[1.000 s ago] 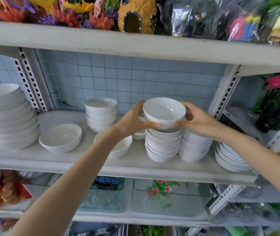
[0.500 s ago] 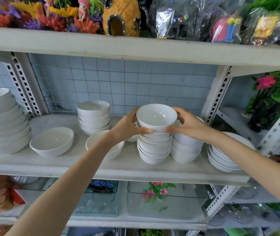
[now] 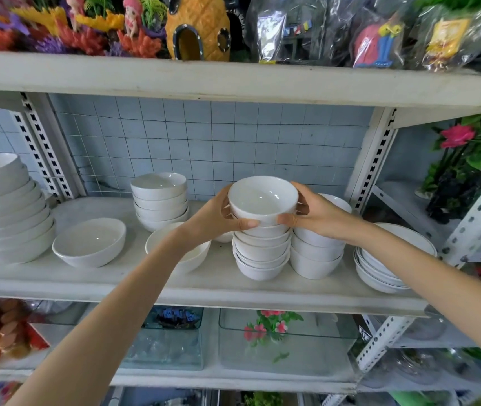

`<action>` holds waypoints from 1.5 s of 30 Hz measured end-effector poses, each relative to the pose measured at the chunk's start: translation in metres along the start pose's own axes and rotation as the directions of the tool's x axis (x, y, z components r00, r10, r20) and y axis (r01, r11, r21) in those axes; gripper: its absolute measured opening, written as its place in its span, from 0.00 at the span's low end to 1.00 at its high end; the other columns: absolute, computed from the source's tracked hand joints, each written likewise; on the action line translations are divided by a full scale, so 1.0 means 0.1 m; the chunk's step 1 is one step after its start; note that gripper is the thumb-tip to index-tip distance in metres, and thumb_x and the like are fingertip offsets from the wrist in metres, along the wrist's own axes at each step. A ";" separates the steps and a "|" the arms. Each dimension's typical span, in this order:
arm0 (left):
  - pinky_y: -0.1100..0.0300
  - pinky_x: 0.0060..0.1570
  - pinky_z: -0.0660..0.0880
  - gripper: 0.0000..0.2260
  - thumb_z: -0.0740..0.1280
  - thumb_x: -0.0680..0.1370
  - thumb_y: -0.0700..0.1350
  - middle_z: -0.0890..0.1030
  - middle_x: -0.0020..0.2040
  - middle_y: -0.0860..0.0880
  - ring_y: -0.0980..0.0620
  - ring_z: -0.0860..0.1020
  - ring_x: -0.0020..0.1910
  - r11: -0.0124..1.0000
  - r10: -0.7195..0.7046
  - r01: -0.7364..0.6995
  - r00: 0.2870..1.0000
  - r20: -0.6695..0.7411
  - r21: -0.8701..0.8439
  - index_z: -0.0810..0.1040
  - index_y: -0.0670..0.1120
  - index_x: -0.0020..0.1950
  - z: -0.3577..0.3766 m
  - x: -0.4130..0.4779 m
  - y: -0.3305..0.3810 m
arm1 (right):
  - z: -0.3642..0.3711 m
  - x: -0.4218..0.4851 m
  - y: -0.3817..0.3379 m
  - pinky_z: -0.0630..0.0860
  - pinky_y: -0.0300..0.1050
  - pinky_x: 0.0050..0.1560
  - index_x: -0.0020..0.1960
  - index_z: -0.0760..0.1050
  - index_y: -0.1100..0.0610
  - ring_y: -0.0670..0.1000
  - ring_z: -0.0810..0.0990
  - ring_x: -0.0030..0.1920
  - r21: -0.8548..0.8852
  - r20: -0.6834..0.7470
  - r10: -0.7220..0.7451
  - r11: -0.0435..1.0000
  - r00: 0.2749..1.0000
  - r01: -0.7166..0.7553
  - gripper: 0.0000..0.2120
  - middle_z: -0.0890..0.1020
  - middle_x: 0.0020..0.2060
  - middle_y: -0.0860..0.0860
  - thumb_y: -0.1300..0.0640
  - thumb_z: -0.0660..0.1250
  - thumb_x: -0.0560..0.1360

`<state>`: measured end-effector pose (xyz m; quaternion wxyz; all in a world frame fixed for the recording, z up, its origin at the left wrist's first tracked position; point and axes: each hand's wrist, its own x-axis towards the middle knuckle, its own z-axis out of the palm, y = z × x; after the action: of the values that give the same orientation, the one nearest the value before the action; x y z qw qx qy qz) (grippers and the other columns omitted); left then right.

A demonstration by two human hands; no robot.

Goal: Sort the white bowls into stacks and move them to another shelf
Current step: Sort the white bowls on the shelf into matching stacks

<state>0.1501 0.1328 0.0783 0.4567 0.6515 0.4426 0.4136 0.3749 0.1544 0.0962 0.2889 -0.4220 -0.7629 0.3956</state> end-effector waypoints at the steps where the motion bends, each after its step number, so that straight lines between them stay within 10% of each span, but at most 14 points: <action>1: 0.71 0.51 0.75 0.30 0.73 0.71 0.33 0.75 0.59 0.55 0.61 0.76 0.56 1.000 -0.010 0.010 1.000 0.007 -0.003 0.64 0.48 0.67 0.00 0.00 -0.01 | 0.00 0.00 0.00 0.72 0.39 0.62 0.68 0.61 0.48 0.42 0.73 0.63 0.003 -0.003 0.003 1.000 1.000 -0.003 0.44 0.74 0.61 0.40 0.35 0.74 0.58; 7: 0.51 0.65 0.71 0.52 0.82 0.51 0.57 0.75 0.65 0.52 0.52 0.74 0.65 0.995 -0.043 0.044 0.999 -0.018 0.089 0.62 0.53 0.71 0.01 0.01 -0.09 | 0.00 0.00 -0.03 0.74 0.34 0.57 0.65 0.65 0.50 0.43 0.75 0.60 0.033 -0.042 -0.028 0.999 0.999 0.029 0.36 0.75 0.57 0.41 0.45 0.73 0.61; 14: 0.63 0.59 0.74 0.38 0.78 0.64 0.34 0.75 0.62 0.51 0.52 0.74 0.63 0.997 -0.020 0.024 0.998 -0.066 0.070 0.64 0.47 0.69 0.05 0.04 -0.05 | -0.02 0.01 -0.03 0.73 0.29 0.51 0.61 0.67 0.47 0.36 0.75 0.56 0.024 -0.067 -0.034 0.999 0.997 0.035 0.30 0.76 0.55 0.37 0.46 0.72 0.62; 31: 0.72 0.52 0.74 0.26 0.71 0.74 0.41 0.76 0.62 0.52 0.55 0.75 0.61 0.997 -0.024 0.027 0.999 -0.037 0.070 0.66 0.47 0.70 0.01 0.00 0.06 | -0.03 0.00 -0.02 0.73 0.27 0.48 0.60 0.69 0.47 0.34 0.76 0.53 0.014 -0.023 0.016 1.000 1.000 -0.016 0.21 0.77 0.53 0.37 0.45 0.68 0.69; 38: 0.56 0.65 0.71 0.36 0.61 0.70 0.70 0.74 0.66 0.50 0.54 0.73 0.64 0.995 -0.043 0.049 0.997 -0.071 0.084 0.65 0.49 0.71 -0.01 -0.03 0.07 | -0.05 -0.02 -0.04 0.71 0.24 0.48 0.64 0.64 0.49 0.30 0.74 0.52 -0.004 0.007 0.038 0.999 0.999 -0.038 0.26 0.75 0.53 0.35 0.44 0.66 0.70; 45: 0.52 0.68 0.67 0.29 0.54 0.76 0.68 0.78 0.63 0.56 0.57 0.75 0.63 0.996 -0.083 0.080 0.991 -0.104 -0.031 0.70 0.52 0.69 -0.02 -0.03 0.07 | -0.08 -0.02 -0.05 0.64 0.35 0.62 0.74 0.57 0.57 0.40 0.69 0.65 -0.094 -0.032 0.021 0.995 0.999 -0.024 0.46 0.69 0.68 0.45 0.33 0.60 0.64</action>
<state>0.1492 0.1293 0.0850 0.4581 0.6041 0.4866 0.4341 0.3795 0.1541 0.1046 0.2758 -0.4500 -0.7713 0.3557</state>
